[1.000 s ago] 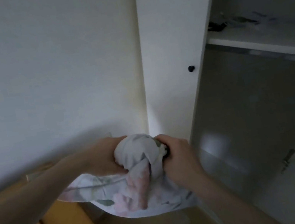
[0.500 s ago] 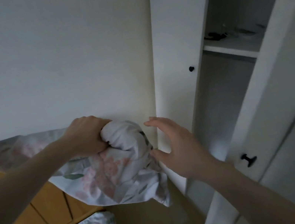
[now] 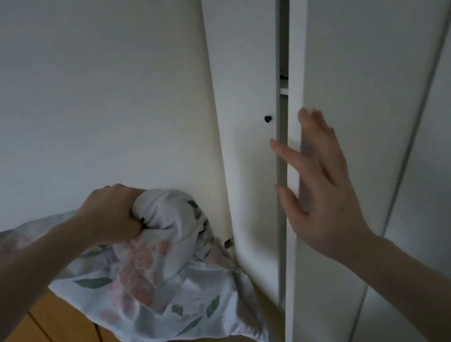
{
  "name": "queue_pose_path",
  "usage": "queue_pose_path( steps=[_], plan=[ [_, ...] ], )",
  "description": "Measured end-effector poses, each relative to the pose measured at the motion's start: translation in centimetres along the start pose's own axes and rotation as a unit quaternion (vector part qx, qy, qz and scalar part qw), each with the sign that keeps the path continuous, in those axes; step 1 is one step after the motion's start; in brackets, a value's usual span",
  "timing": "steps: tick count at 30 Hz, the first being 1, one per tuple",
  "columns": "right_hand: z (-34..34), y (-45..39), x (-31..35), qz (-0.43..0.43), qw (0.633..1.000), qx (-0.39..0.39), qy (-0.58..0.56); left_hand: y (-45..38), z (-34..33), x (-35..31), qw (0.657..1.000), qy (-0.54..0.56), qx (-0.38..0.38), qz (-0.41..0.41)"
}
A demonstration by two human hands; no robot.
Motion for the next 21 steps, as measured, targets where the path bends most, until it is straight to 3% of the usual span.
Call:
queue_pose_path(
  steps=[21],
  plan=[
    [-13.4,-4.6,-4.9,0.013,0.982,0.123,0.141,-7.3,0.2,1.6,1.000,-0.003,0.001,0.025]
  ],
)
Point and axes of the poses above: each hand's wrist, its own y-axis away from the middle knuckle, its own z-axis out of the back of the hand, x = y × z, the point moved 3 cm from there along -y, towards the middle knuckle, and after that the axes turned 6 degrees about y, right-handed, at the moved point
